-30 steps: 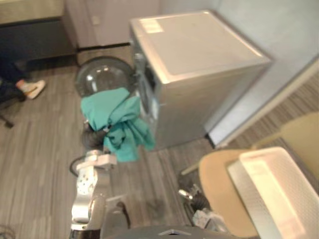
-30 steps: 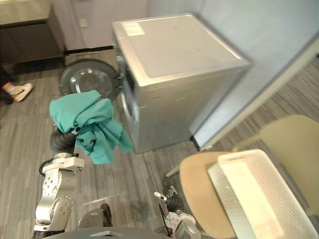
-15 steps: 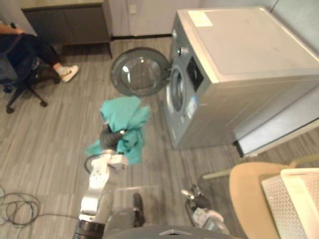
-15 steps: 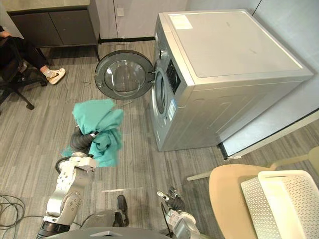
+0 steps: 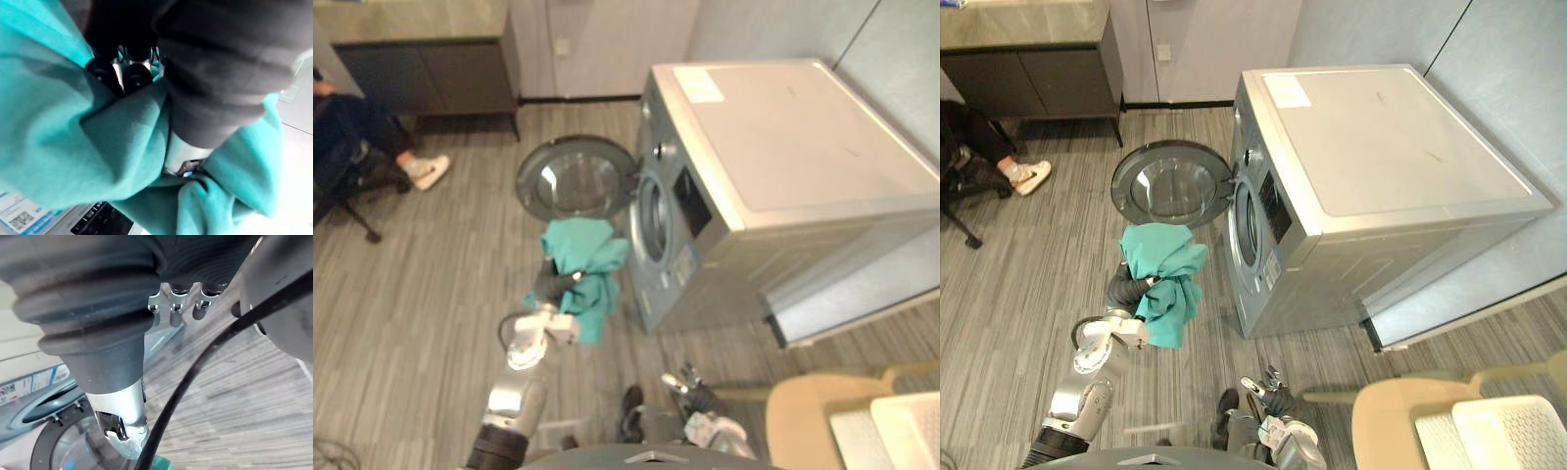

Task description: Pick up the laundry basket with both hands and put the clothes into the washing machine.

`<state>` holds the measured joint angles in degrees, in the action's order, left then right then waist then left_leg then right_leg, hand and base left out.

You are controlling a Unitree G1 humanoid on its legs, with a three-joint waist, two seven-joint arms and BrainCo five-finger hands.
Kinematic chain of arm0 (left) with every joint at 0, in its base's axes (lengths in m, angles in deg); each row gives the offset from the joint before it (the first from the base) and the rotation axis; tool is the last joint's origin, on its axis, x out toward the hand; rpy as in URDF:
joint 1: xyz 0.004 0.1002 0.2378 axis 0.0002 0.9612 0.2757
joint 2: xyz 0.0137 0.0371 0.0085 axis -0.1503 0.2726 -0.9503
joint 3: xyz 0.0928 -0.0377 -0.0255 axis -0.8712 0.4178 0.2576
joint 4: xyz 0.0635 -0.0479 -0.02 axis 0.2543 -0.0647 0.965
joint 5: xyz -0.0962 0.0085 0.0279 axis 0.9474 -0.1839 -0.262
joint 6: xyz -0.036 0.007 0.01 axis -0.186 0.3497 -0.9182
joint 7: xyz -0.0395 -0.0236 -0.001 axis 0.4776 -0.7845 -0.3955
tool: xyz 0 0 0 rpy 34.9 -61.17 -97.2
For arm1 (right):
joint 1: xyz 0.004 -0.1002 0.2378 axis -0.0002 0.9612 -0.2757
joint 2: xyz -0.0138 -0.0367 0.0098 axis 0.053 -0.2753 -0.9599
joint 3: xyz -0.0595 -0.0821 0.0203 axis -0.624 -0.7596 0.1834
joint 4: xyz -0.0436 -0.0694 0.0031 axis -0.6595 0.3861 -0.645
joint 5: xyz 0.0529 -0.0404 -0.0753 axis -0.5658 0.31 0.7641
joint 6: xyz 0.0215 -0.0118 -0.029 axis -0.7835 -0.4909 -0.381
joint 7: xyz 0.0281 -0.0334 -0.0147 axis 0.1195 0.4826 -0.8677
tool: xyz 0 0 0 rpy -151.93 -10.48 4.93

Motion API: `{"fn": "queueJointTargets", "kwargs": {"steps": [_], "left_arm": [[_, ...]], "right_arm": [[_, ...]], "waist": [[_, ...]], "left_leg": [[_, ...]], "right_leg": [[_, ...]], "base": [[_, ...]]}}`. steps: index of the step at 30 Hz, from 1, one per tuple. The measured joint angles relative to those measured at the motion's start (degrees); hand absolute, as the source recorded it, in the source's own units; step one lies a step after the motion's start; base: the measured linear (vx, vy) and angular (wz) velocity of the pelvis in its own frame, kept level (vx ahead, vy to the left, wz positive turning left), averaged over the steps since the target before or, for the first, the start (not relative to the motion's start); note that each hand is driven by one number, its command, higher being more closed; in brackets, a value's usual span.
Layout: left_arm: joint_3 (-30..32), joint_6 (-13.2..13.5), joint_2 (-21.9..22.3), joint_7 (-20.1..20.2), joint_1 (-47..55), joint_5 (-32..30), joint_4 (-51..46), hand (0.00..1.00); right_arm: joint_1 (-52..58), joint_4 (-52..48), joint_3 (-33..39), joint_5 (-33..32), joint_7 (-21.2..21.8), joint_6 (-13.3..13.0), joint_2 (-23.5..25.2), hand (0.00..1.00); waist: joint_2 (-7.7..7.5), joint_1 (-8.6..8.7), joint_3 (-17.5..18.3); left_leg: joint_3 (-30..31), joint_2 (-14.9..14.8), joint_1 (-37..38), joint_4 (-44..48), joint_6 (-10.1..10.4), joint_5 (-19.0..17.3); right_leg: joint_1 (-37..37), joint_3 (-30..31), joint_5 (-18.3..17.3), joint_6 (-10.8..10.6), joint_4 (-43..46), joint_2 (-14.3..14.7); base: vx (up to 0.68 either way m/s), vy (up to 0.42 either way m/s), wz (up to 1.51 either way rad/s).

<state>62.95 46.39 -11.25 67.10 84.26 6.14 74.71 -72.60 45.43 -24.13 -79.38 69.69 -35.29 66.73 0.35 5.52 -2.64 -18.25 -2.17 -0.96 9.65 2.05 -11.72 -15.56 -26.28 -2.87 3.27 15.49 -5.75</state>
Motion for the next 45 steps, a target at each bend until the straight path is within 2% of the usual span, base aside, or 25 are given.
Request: {"fn": "queueJointTargets", "kwargs": {"steps": [2,3,5,6,7,10,14,17,18,19,20,21,22,25,28,30,32,33,34,35,36,38,41,43,45], "left_arm": [[0.1,-0.1,2.1,0.6,0.2,-0.6,0.1,1.0],[0.1,-0.3,2.5,0.9,1.0,-0.9,0.4,1.0],[0.3,-0.3,2.5,1.0,2.3,-0.9,0.5,1.0],[1.2,-0.3,2.5,1.0,3.2,-0.9,0.6,1.0],[2.0,-0.3,2.6,0.9,3.6,-1.0,0.8,1.0],[3.9,-0.4,2.6,0.5,3.6,-1.1,3.3,1.0],[5.3,-0.9,2.3,-0.3,4.7,-1.3,7.6,1.0],[8.4,-1.0,2.3,-0.7,5.9,-2.1,11.3,1.0],[9.2,-1.0,2.3,-0.7,5.8,-2.1,12.2,1.0],[10.0,-1.0,2.4,-1.2,5.8,-2.1,14.0,1.0],[10.0,-1.0,2.4,-1.4,5.8,-2.1,15.4,1.0],[10.3,-1.0,1.8,-1.5,5.5,-2.1,16.3,1.0],[11.2,-1.0,0.5,-1.9,4.0,-2.1,18.1,1.0],[10.9,-1.0,-1.7,-2.5,4.1,-2.1,18.4,1.0],[9.2,-0.5,-1.7,-2.5,3.9,-2.1,17.9,1.0],[6.3,-0.5,-2.1,-1.7,2.9,-2.0,17.7,1.0],[4.5,-0.6,-2.0,-1.2,2.2,-2.0,17.7,1.0],[4.0,-0.6,-1.9,-1.1,1.8,-2.0,17.7,1.0],[4.1,-0.6,-1.8,-1.0,1.1,-2.0,17.9,1.0],[4.6,-0.6,-1.5,-1.0,0.8,-2.0,18.2,1.0],[4.9,-0.7,-1.3,-1.0,0.7,-1.9,18.5,1.0],[6.3,-0.8,-1.0,-1.2,0.9,-0.8,18.6,1.0],[7.3,-0.8,-0.5,-1.3,-2.8,0.4,20.9,1.0],[7.4,-0.8,0.2,-1.9,-5.4,1.0,23.2,1.0],[6.1,-0.8,2.5,-3.4,-8.1,2.0,25.2,1.0]], "right_arm": [[0.4,-0.3,0.1,0.0,0.0,0.0,-0.4,0.0],[1.2,-0.4,0.1,0.1,-0.2,0.1,-0.5,0.0],[2.2,-0.8,0.0,0.1,-0.7,0.0,-0.7,0.0],[3.1,-1.5,-0.6,0.1,-1.3,0.0,-1.1,0.0],[3.3,-1.9,-1.3,0.1,-1.4,0.1,-1.6,0.0],[3.3,-2.3,-1.5,1.0,-1.5,0.3,-1.4,0.0],[1.7,2.7,-2.0,4.5,-1.5,0.4,-1.6,0.0],[-0.8,9.7,-0.9,4.6,-1.4,0.1,-2.3,0.0],[-1.4,11.2,-0.2,4.6,-1.6,0.0,-2.3,0.0],[-1.8,12.7,1.2,4.6,-2.1,0.0,-2.5,0.0],[-2.1,13.4,2.0,4.6,-2.6,-0.1,-3.7,0.0],[-2.5,13.9,2.3,4.6,-2.8,0.1,-3.3,0.0],[-3.0,15.1,2.8,4.5,-3.2,-0.1,-1.8,0.0],[-3.3,15.3,3.3,4.4,-3.4,-0.5,-0.7,0.0],[-4.0,15.4,3.0,4.3,-3.5,-0.6,-1.9,0.0],[-5.3,15.4,3.1,4.2,-3.8,-1.4,-3.5,0.0],[-6.3,15.4,3.1,4.2,-3.9,-1.6,-3.8,0.0],[-7.2,15.5,2.9,4.2,-3.9,-1.5,-3.9,0.0],[-8.7,15.5,2.6,4.2,-4.0,-1.6,-4.1,0.0],[-9.9,15.5,2.4,4.2,-4.3,-1.7,-4.6,0.0],[-10.4,15.5,2.3,4.2,-4.7,-1.6,-4.6,0.0],[-11.3,15.5,0.5,4.2,-5.2,-1.7,-4.8,0.0],[-12.3,14.4,-1.0,4.3,-5.2,-1.7,-4.9,0.0],[-12.0,12.8,-1.7,4.0,-5.2,-1.6,-5.5,0.0],[-9.6,10.2,-3.0,2.3,-5.2,-1.7,-6.7,0.0]], "waist": [[0.63,0.62,-0.3],[0.33,0.7,-0.8],[0.56,-0.1,-0.9],[0.74,-1.46,-0.7],[1.28,-2.46,-0.3],[0.77,-2.87,-0.4],[-0.55,-3.26,0.2],[-1.34,-2.87,0.8],[-1.18,-2.6,0.9],[0.17,-2.31,1.5],[1.24,-2.05,1.7],[1.03,-1.58,1.9],[-0.53,-0.43,1.5],[-1.7,-0.78,1.4],[-0.45,-0.57,1.7],[1.36,0.22,1.2],[1.76,0.8,0.9],[1.93,0.94,0.9],[2.55,0.75,0.6],[3.37,0.78,-0.4],[3.14,0.81,-0.4],[3.95,0.26,-1.7],[5.0,0.92,-2.5],[5.96,1.08,-3.1],[5.5,2.21,-4.2]], "left_leg": [[-2.3,-2.9,-0.5,6.1,1.5,-2.0],[-3.5,-7.1,-2.8,19.8,2.2,-3.0],[-4.3,-12.4,-5.4,35.1,0.6,0.4],[-4.4,-16.3,-8.2,45.0,-0.3,4.7],[-4.6,-18.9,-10.9,52.2,-0.2,4.8],[-7.7,-22.2,-14.5,54.1,-1.1,2.8],[-4.5,-19.9,-13.9,35.5,-2.2,0.8],[6.1,-15.4,-13.7,16.2,-0.2,2.0],[7.9,-14.7,-13.3,12.0,-0.3,3.4],[11.3,-13.1,-11.4,2.8,-1.8,9.8],[13.4,-12.5,-10.8,-0.2,1.1,16.4],[13.7,-11.4,-11.0,0.1,4.8,14.9],[13.1,-9.1,-11.5,0.4,6.6,13.0],[9.1,-6.4,-12.0,5.0,4.6,8.7],[4.3,-7.0,-16.8,16.9,3.6,0.3],[1.2,-7.4,-20.4,21.5,2.4,-3.0],[-1.4,-7.4,-21.6,22.6,1.6,-4.4],[-2.8,-7.8,-21.9,22.1,1.2,-4.6],[-6.3,-8.8,-21.3,20.0,0.7,-4.4],[-9.6,-9.6,-19.9,18.3,-0.3,-3.3],[-11.2,-9.6,-18.7,17.0,-0.3,-2.9],[-18.0,-9.7,-12.5,12.1,-0.5,-2.2],[-22.7,-9.7,-8.1,7.3,1.1,-1.2],[-22.5,-9.5,-6.8,5.3,1.7,-0.1],[-20.1,-9.1,-2.5,4.6,1.3,3.3]], "right_leg": [[2.5,-1.2,-2.4,-0.1,0.2,1.2],[7.1,-2.0,-4.3,-0.1,-0.4,2.6],[11.3,-1.0,-6.0,0.3,-0.9,4.5],[13.1,1.3,-7.1,0.9,-0.9,5.7],[13.9,3.7,-7.8,1.2,-0.8,6.2],[14.6,9.7,-7.9,0.8,-1.9,4.9],[14.0,17.4,-7.6,-2.1,-3.2,1.6],[13.4,22.8,-6.1,-5.7,-4.4,-2.1],[13.3,23.3,-6.0,-6.2,-4.4,-2.7],[13.4,24.5,-5.8,-8.6,-4.7,-3.9],[13.5,25.8,-6.4,-12.5,-5.7,-4.4],[13.6,26.0,-6.8,-13.8,-6.3,-5.7],[13.2,26.0,-6.9,-14.0,-6.4,-8.4],[11.9,27.0,-4.6,-15.4,-6.6,-10.0],[9.3,31.6,-4.5,-17.9,-8.6,-12.0],[5.3,35.3,-3.5,-16.5,-9.2,-12.6],[2.7,36.9,-1.6,-13.2,-10.0,-13.2],[0.5,36.2,1.5,-11.5,-9.7,-13.2],[-3.1,30.5,7.4,-8.1,-9.7,-12.5],[-5.3,24.0,6.1,-5.7,-5.7,-12.5],[-7.0,19.1,4.1,-4.9,-1.5,-12.8],[-8.4,1.9,-2.0,-1.6,7.0,-12.8],[-8.3,-3.1,-6.0,-1.3,7.2,-7.2],[-6.5,-3.1,-4.1,-3.8,6.1,-6.6],[-6.5,-3.8,-6.6,-2.5,15.7,-8.4]], "base": [[0.37,-0.168,0.35],[0.35,-0.193,0.11],[0.32,-0.153,-0.38],[0.28,-0.059,-1.03],[0.3,-0.006,-1.09],[0.23,0.076,-0.94],[0.21,0.198,-0.95],[0.23,0.357,-0.85],[0.26,0.557,-0.67],[0.22,0.541,-0.62],[0.21,0.544,-0.52],[0.18,0.517,-0.21],[0.11,0.36,0.08],[0.05,0.331,-0.38],[-0.07,0.265,-0.92],[-0.06,0.221,-0.73],[-0.02,0.212,-0.75],[0.02,0.173,-1.14],[0.06,0.199,-1.35],[0.07,0.163,-1.33],[0.12,0.166,-1.32],[0.15,0.144,-1.5],[0.18,0.006,-0.95],[0.27,-0.132,-0.24],[0.26,-0.176,0.2]]}}
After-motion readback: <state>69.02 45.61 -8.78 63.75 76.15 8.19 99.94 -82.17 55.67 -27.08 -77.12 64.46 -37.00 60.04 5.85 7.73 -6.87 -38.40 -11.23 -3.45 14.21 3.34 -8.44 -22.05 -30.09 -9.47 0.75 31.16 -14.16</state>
